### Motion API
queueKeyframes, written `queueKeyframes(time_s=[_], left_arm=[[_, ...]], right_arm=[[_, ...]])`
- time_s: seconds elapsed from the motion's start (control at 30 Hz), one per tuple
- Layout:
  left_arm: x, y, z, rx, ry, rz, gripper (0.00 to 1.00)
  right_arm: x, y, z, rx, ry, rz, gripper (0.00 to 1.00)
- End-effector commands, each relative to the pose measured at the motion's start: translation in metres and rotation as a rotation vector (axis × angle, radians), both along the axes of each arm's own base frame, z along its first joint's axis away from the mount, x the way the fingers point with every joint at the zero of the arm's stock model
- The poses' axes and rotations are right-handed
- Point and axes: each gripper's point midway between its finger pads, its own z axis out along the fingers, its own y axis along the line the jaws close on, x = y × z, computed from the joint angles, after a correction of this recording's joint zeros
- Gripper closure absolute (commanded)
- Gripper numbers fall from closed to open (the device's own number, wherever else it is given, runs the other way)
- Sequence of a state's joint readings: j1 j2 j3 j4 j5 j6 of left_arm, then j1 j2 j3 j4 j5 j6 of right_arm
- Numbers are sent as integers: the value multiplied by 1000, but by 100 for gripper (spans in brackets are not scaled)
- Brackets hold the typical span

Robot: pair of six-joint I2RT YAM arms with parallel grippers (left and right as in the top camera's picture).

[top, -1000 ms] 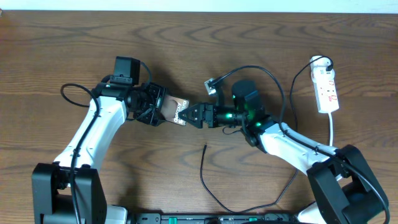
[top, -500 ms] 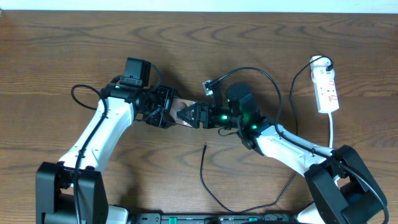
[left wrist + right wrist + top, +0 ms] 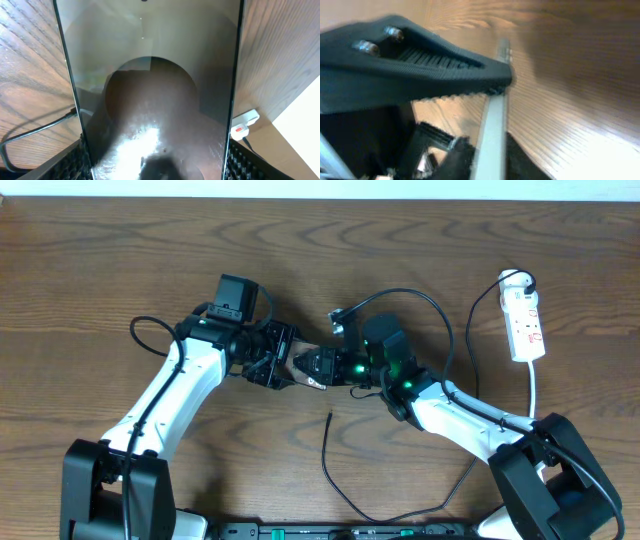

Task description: Plug charger to phone and switch on socket

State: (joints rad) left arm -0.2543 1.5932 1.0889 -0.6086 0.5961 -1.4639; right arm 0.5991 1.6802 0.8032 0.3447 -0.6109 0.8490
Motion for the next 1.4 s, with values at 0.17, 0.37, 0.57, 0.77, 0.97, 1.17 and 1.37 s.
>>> queueKeyframes(time_s=[0.17,0.37,0.57,0.77,0.97,1.17,1.37], left_arm=[[4,-6,14,-31,-33,-6,93],[4,-4,13,-18,-41,-7,46],[8,3,11,15,-87,-47,7],[11,9,17,-16,-144,-112,7],[22,16,37,-137,-274,-200,6],[52,36,67,-224,-497,-222,6],[77,54,86,-212,-650,-201,6]], right_arm=[[-3,8,8,25,-2,27,99],[-2,7,8,26,-4,25,99],[1,7,13,45,-19,28,99],[12,-5,17,61,-24,6,99],[34,-27,17,74,17,-85,99],[65,-58,15,121,161,-296,99],[95,-73,37,299,292,-515,99]])
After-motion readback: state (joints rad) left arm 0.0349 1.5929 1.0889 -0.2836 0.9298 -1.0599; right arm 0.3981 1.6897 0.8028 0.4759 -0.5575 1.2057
